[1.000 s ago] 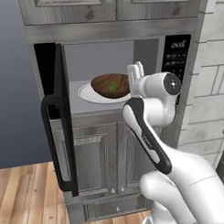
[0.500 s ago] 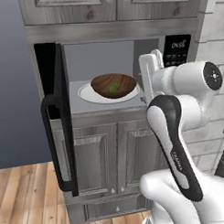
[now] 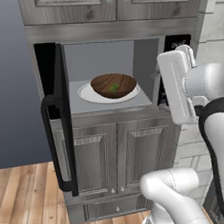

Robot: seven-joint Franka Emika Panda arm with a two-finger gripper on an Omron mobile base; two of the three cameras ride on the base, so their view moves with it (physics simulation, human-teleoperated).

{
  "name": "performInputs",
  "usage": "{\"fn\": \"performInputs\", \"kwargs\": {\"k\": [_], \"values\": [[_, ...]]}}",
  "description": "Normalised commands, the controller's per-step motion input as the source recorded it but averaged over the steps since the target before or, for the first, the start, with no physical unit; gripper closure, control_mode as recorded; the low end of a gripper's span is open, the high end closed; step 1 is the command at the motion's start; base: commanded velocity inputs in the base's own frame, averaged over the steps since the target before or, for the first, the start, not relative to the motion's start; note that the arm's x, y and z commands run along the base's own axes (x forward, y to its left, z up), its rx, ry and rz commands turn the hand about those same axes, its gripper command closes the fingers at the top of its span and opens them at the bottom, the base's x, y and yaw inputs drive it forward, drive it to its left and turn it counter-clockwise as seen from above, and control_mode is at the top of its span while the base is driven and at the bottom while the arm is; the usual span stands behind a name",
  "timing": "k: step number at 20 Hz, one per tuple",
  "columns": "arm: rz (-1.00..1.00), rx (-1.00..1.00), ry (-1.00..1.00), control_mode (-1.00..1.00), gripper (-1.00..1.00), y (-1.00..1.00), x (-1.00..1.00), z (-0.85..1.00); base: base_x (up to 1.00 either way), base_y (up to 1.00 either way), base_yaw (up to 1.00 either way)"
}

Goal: Pick the cucumber from the sink and place it in the bowl. Then pick the bowl and place it in the microwave. Then close the microwave door and press the start button.

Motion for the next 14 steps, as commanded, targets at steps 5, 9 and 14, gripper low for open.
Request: {"fn": "performInputs", "kwargs": {"k": [5, 9, 14], "values": [[0.17, 0.01, -0.01, -1.0, -1.0, 0.36, -1.0, 0.1, 0.0, 0.0, 0.0], [0.03, 0.03, 0.0, -1.0, -1.0, 0.29, -1.0, 0.32, 0.0, 0.0, 0.0], [0.0, 0.0, 0.0, -1.0, -1.0, 0.08, -1.0, 0.17, 0.0, 0.0, 0.0]]}}
